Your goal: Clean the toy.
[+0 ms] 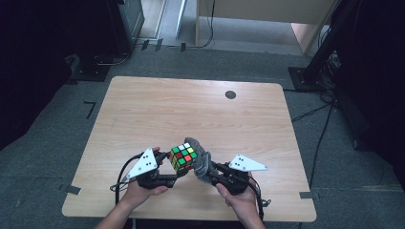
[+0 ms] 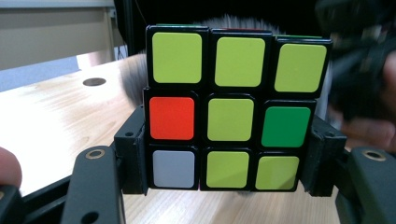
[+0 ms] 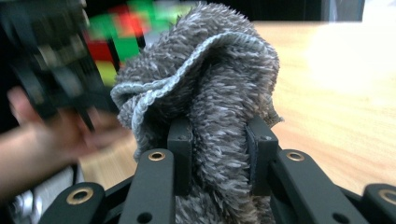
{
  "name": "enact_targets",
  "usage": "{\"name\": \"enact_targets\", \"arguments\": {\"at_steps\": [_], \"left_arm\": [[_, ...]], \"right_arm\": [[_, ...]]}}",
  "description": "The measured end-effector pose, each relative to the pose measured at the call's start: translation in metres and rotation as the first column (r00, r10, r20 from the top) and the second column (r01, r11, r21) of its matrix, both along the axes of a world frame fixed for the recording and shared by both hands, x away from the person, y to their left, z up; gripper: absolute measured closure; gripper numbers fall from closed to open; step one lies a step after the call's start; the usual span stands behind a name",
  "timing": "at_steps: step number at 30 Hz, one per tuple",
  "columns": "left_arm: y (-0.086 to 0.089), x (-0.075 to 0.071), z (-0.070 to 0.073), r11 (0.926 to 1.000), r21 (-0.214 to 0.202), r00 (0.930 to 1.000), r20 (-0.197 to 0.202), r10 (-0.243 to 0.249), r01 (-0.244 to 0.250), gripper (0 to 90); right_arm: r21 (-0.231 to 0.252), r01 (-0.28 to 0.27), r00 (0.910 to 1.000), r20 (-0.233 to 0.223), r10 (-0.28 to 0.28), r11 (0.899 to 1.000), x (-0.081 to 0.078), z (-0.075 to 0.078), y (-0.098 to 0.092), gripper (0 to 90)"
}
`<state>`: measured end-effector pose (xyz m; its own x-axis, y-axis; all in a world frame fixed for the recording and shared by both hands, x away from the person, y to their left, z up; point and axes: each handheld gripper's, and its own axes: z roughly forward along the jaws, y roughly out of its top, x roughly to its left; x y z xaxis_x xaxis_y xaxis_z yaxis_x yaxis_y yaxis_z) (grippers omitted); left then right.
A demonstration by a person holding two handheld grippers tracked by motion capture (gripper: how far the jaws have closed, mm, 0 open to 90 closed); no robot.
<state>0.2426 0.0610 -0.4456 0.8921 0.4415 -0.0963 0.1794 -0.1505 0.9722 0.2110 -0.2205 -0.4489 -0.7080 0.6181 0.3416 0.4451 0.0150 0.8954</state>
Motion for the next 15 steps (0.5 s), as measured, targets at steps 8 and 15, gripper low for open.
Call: {"name": "enact_targets", "arguments": {"at_steps": [8, 15], "left_arm": [[0.002, 0.001, 0.001, 1.0, 0.002, 1.0, 0.004, -0.007, 0.007, 34.3], [0.005, 0.0, 0.004, 1.0, -0.006, 1.0, 0.007, -0.002, 0.002, 34.2]], "right_arm": [[0.032, 0.128, 0.9846, 0.116, -0.131, 0.991, -0.006, 0.014, -0.01, 69.9], [-0.057, -0.028, 0.9995, 0.014, 0.029, 0.998, 0.002, -0.009, 0.011, 70.3]]}}
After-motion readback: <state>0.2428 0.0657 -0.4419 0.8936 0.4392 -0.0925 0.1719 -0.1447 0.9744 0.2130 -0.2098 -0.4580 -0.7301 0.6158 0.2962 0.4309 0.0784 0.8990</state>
